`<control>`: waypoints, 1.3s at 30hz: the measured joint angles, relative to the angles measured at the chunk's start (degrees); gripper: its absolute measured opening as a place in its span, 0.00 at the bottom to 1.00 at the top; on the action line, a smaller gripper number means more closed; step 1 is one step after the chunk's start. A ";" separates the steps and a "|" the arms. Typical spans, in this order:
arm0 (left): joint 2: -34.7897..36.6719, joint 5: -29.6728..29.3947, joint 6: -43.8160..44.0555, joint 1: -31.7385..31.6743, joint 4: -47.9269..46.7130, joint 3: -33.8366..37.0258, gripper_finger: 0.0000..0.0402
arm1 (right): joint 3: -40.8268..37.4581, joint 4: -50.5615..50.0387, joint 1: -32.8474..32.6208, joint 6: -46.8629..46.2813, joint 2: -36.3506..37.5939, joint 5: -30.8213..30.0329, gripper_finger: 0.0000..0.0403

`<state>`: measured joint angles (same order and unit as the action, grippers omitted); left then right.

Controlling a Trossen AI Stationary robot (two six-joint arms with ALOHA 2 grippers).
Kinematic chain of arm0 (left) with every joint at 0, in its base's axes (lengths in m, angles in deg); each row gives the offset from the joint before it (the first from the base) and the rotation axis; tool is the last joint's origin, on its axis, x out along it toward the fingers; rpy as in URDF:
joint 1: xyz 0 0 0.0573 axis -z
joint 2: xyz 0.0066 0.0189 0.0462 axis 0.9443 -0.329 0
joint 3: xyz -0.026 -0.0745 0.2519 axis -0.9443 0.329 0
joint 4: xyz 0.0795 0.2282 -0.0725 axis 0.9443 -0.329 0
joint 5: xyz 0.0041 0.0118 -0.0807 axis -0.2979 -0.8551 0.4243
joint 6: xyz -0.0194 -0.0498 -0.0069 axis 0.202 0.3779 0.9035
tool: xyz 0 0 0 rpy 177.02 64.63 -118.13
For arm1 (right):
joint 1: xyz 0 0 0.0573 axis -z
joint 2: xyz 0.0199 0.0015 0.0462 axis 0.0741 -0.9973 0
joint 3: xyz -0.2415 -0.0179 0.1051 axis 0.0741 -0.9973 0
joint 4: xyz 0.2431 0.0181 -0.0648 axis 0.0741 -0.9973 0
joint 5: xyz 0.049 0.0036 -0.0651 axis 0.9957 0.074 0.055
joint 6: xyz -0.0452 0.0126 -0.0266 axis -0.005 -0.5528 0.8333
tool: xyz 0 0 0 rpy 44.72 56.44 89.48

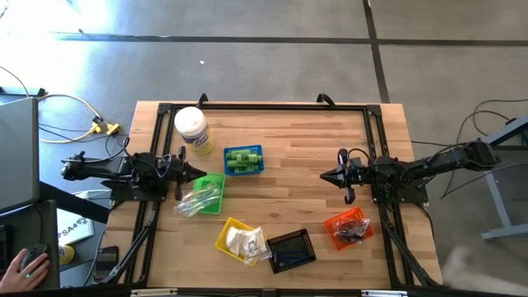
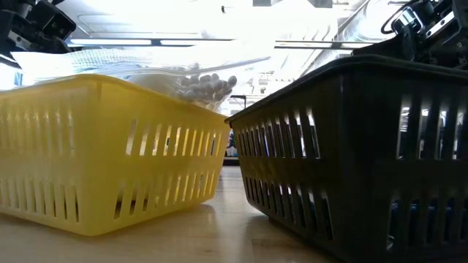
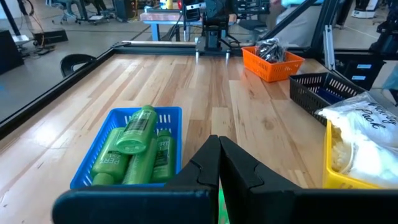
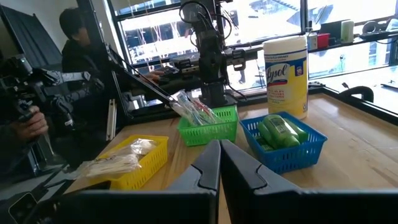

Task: Pick & Place Travel size toiletries
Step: Return to Home Position

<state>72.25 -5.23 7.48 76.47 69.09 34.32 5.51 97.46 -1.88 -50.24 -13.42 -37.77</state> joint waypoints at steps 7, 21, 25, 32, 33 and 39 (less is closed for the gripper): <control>0.00 0.04 2.80 0.00 1.05 0.00 0.00 | 0.01 0.07 0.13 0.44 0.00 -0.09 0.01; -0.01 -0.59 3.47 -0.02 0.39 0.00 0.00 | 0.00 0.11 0.13 0.25 0.00 -0.22 0.01; 0.00 -3.56 3.89 -0.02 0.33 0.00 0.00 | 0.02 -0.42 0.13 -1.11 0.00 -0.02 0.01; 0.00 -3.98 3.97 -0.02 0.24 0.00 0.00 | 0.01 -1.62 0.13 -1.25 0.00 -0.01 0.01; -0.01 -3.97 4.66 -0.02 0.52 0.00 0.00 | 0.00 -1.64 0.13 -1.25 0.00 0.00 0.01; 0.00 -3.93 6.93 -0.02 0.39 0.00 0.00 | 0.02 -1.78 0.13 -1.25 0.00 0.00 0.01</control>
<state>72.25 -9.16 14.41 76.44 69.47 34.32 5.53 95.68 -1.75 -51.49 -13.42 -37.77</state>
